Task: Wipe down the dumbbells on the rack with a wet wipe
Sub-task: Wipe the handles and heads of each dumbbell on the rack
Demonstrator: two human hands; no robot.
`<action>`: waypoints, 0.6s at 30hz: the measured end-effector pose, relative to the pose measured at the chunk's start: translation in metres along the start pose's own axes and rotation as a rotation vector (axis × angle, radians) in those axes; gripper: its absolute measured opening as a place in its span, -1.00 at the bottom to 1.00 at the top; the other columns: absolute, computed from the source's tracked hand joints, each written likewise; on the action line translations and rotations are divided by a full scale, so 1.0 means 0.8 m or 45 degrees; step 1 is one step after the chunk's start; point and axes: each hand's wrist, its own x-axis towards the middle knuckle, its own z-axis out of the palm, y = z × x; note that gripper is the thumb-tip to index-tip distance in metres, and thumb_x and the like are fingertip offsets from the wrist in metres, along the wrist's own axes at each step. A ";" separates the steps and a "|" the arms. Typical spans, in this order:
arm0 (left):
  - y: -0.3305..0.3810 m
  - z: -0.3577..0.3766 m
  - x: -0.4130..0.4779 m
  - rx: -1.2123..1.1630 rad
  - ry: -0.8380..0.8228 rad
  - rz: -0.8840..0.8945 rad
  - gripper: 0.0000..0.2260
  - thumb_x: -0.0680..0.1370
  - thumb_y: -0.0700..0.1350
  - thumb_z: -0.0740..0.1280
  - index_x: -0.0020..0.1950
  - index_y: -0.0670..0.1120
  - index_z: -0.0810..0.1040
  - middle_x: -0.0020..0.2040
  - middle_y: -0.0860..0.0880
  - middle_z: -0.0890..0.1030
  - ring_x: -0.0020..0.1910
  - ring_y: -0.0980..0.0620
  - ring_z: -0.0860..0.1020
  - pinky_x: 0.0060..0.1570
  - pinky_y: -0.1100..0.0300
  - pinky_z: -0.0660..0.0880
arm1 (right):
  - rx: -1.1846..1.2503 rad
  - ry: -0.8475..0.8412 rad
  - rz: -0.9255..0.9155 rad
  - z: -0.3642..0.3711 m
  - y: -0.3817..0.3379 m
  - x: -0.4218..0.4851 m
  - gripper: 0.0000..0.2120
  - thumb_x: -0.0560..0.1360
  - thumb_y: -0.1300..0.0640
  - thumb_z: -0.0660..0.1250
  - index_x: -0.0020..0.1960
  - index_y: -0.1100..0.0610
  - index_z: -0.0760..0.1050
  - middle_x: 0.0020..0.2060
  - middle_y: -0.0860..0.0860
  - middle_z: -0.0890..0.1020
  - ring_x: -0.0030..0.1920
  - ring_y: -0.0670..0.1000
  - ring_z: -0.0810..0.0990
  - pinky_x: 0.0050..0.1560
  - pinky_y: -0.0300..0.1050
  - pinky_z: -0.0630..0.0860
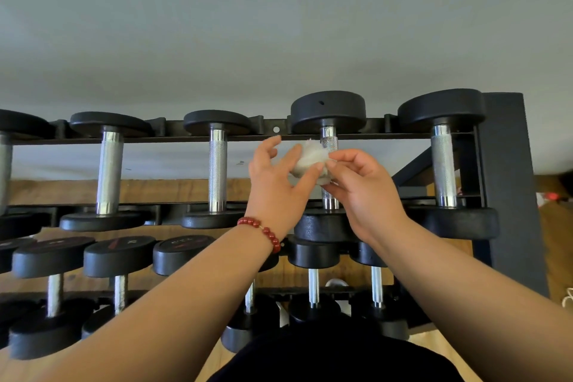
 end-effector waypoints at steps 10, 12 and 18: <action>0.007 0.015 0.009 -0.298 -0.152 -0.113 -0.59 0.63 0.13 0.17 0.47 0.09 0.35 0.22 -0.07 0.57 0.18 -0.09 0.55 0.01 0.26 0.49 | 0.099 -0.035 -0.080 0.008 0.010 -0.004 -0.84 0.60 0.30 0.21 -0.01 0.13 0.54 -0.02 0.11 0.69 0.06 0.09 0.66 0.17 0.01 0.57; 0.007 0.016 0.012 -0.306 -0.150 -0.143 -0.59 0.62 0.12 0.20 0.46 0.09 0.36 0.19 -0.07 0.59 0.14 -0.13 0.57 -0.09 0.27 0.50 | 0.220 -0.051 -0.048 0.007 0.008 -0.004 -0.82 0.61 0.33 0.16 -0.01 0.16 0.52 0.01 0.15 0.68 0.09 0.10 0.66 0.18 -0.01 0.56; -0.004 0.024 0.033 -0.296 -0.122 -0.230 -0.60 0.64 0.05 0.19 0.48 0.05 0.32 0.31 -0.04 0.52 0.20 -0.03 0.54 0.24 0.07 0.49 | -0.551 0.104 -0.398 -0.012 0.019 -0.010 -0.85 0.60 0.17 0.25 0.00 -0.08 0.49 -0.03 -0.15 0.62 0.06 -0.21 0.57 0.09 -0.38 0.45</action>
